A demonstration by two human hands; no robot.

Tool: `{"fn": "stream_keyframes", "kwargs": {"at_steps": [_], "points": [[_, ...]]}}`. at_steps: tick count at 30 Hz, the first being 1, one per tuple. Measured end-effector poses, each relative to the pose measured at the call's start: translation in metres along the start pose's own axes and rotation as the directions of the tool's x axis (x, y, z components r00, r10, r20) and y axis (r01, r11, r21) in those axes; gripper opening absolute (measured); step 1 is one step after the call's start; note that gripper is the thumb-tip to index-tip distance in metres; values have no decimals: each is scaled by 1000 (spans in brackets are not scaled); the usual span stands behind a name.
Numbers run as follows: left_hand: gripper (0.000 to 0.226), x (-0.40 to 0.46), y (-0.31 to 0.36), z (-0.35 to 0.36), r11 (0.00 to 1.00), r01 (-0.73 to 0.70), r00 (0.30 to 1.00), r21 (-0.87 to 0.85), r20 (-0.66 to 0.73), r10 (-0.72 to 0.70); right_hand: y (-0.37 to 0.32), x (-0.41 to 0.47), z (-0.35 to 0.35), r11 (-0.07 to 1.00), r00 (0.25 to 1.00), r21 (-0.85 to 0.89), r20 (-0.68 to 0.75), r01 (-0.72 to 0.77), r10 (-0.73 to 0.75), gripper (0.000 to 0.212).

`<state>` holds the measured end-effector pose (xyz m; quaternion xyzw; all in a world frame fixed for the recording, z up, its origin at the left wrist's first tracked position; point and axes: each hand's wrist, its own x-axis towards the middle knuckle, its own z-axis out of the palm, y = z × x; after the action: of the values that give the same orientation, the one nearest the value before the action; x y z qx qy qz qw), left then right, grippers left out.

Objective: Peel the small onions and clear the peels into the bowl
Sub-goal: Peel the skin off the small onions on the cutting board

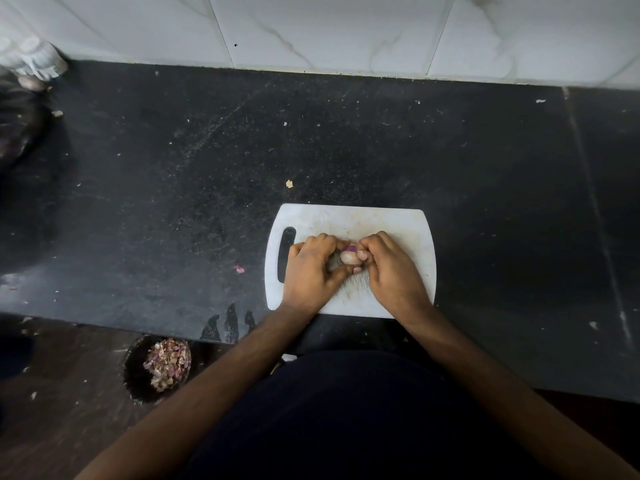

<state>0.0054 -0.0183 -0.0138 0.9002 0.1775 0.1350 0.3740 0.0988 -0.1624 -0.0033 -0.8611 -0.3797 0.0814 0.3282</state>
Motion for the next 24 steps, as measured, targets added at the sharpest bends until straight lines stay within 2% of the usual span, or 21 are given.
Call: {"fn": "stream_keyframes", "kwargs": {"at_steps": [3, 10, 13, 15, 17, 19, 21, 24], "points": [[34, -1, -1, 1, 1000, -1, 1000, 27, 13, 1, -2, -15, 1, 998, 998, 11, 15, 67, -67, 12], [42, -3, 3, -3, 996, -16, 1000, 86, 16, 15, 5, -31, -3, 987, 998, 161, -67, 25, -14, 14], [53, -2, 2, -3, 996, -23, 999, 85, 32, 20, 6, -27, -4, 967, 990, 245, -101, -68, 95, 12], [53, -3, 2, -3, 996, -23, 999, 82, 33, 21, 4, -26, -4, 940, 967, 295, -129, -173, 218, 22], [52, -3, 2, -3, 996, -23, 999, 88, 33, 20, 1, -23, -6, 924, 954, 321, -143, -206, 262, 29], [49, -3, 2, -2, 994, -13, 999, 108, 34, 10, -7, -22, -7, 936, 969, 317, -135, -156, 207, 24], [45, -2, 3, 0, 990, -6, 999, 139, 34, 2, -13, -20, -7, 968, 989, 231, -90, -97, 121, 15], [43, -1, 4, 1, 984, -10, 999, 176, 41, 3, -16, -16, -2, 990, 992, 76, -34, -118, 121, 23]]}}
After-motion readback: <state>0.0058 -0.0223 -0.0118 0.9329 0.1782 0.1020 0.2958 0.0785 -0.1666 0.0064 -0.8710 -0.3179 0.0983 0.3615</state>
